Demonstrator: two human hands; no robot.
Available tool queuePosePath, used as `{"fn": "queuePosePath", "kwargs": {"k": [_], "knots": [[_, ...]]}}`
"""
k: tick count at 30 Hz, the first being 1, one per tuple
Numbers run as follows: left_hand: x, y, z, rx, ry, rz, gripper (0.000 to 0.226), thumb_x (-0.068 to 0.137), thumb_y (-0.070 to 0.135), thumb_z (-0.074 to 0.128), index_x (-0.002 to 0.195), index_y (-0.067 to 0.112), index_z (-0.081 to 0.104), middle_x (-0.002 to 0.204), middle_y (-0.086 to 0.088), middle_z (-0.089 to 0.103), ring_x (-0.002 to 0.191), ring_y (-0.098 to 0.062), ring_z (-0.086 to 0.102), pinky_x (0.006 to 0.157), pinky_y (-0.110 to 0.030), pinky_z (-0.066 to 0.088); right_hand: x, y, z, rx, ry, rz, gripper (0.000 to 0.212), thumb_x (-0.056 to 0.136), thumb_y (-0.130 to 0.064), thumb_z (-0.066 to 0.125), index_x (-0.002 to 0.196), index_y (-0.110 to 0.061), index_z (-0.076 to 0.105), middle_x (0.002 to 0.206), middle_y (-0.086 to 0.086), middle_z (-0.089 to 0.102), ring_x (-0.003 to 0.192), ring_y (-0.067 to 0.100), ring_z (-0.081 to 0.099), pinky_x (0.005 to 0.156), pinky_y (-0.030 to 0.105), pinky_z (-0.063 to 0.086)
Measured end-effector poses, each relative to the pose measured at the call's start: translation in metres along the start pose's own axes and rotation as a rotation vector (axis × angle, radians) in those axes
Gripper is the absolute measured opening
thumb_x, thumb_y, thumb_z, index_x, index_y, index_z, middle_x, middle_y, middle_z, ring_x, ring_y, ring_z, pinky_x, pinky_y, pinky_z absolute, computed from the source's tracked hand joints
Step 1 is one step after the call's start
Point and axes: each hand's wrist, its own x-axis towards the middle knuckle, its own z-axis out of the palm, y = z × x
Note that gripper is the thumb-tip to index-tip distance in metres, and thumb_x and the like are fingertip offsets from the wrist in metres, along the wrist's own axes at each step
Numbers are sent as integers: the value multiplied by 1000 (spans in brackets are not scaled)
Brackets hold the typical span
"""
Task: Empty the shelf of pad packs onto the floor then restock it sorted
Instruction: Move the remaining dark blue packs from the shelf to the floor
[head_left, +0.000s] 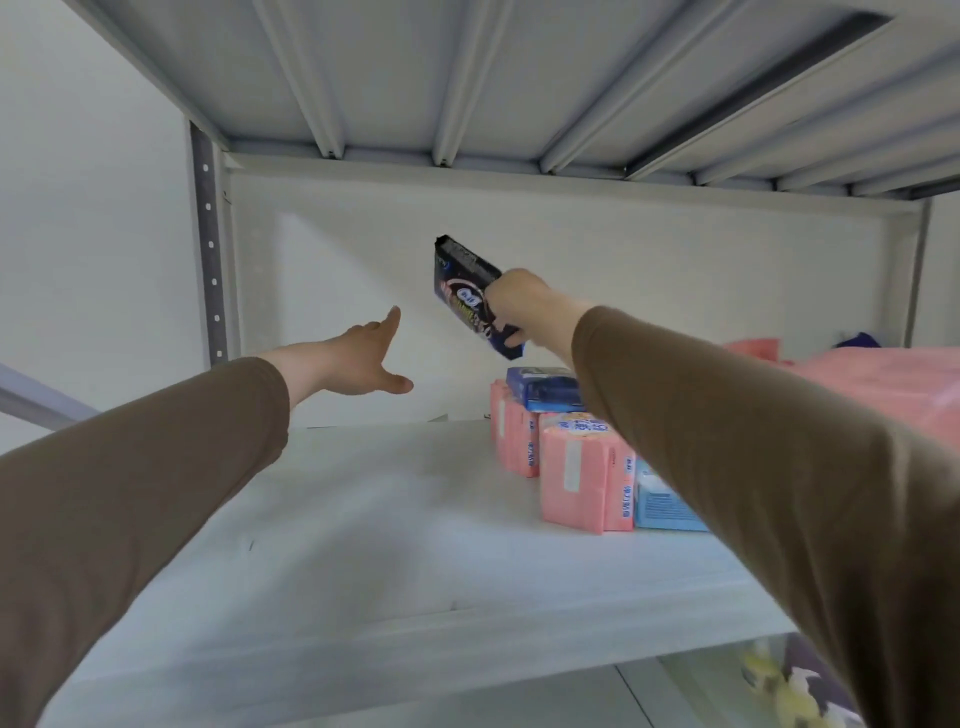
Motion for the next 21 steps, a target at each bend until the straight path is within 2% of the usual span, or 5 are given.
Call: {"fn": "queuePosePath", "kwargs": {"k": [2, 5, 10, 15, 21], "knots": [[6, 20, 1, -18, -23, 28, 99, 92, 53, 58, 157, 20, -9, 164, -4, 11, 149, -24, 16, 119, -41, 21, 0, 13, -30, 71, -16, 9, 35, 92, -10, 65, 124, 3, 57, 121, 16, 67, 109, 29, 63, 98, 39, 51], [15, 57, 7, -68, -20, 85, 80, 96, 52, 53, 157, 18, 13, 162, -1, 21, 146, -21, 26, 116, -34, 25, -4, 41, -69, 162, 34, 100, 19, 101, -17, 45, 116, -6, 51, 116, 17, 62, 110, 33, 60, 91, 49, 56], [37, 113, 16, -105, -47, 91, 53, 101, 51, 40, 139, 15, 45, 144, -3, 48, 124, -22, 46, 96, -30, 35, -2, 99, -103, 140, 19, 183, 25, 98, -21, 48, 120, -9, 52, 121, 16, 60, 109, 34, 62, 82, 46, 60], [53, 149, 25, -105, -121, 17, 65, 99, 61, 32, 140, 11, 45, 142, -4, 48, 128, -27, 45, 104, -36, 36, 0, 145, -115, 134, -63, 213, 32, 98, -27, 53, 123, -7, 54, 117, 13, 60, 106, 32, 62, 69, 38, 62], [66, 168, 33, -177, -312, -103, 83, 77, 86, 41, 108, 12, 63, 108, -9, 66, 96, -24, 66, 84, -35, 57, 6, 180, -123, 212, -113, 229, 30, 100, -28, 54, 120, -6, 56, 107, 13, 69, 90, 28, 72, 75, 38, 62]]}}
